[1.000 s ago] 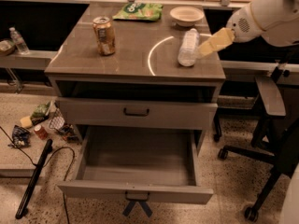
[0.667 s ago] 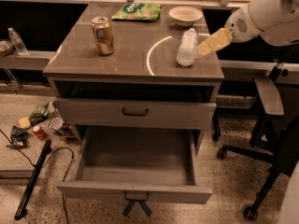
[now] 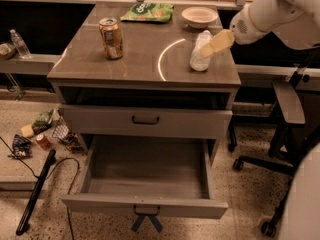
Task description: Place blue plastic bottle into middle drawer
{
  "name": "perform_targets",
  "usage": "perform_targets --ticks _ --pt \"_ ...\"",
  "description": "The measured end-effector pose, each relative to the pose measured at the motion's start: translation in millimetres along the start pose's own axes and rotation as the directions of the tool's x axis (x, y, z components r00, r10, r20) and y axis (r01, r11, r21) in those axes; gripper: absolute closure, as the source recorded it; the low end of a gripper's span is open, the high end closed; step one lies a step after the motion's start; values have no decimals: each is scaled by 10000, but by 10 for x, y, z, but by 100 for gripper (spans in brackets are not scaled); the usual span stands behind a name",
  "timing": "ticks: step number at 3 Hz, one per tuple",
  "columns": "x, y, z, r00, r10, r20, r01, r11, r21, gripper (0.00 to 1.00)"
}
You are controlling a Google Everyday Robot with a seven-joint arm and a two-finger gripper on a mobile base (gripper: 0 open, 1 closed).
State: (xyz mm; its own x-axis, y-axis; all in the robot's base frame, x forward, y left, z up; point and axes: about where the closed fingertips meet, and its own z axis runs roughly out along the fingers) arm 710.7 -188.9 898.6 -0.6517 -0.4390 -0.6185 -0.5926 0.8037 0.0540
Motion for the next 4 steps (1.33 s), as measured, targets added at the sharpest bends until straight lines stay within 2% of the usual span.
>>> perform_targets --ticks 1,2,3,4 --pt "-168 -218 233 9949 959 -312 -902 9845 1502 0" --pt "-296 -333 394 9795 1992 -307 -1873 9559 2263 0" --pt "-406 -364 505 9666 2553 -243 -2420 9393 2432 0" --pt "-421 -334 682 9532 2996 -401 -2819 9290 2396 0"
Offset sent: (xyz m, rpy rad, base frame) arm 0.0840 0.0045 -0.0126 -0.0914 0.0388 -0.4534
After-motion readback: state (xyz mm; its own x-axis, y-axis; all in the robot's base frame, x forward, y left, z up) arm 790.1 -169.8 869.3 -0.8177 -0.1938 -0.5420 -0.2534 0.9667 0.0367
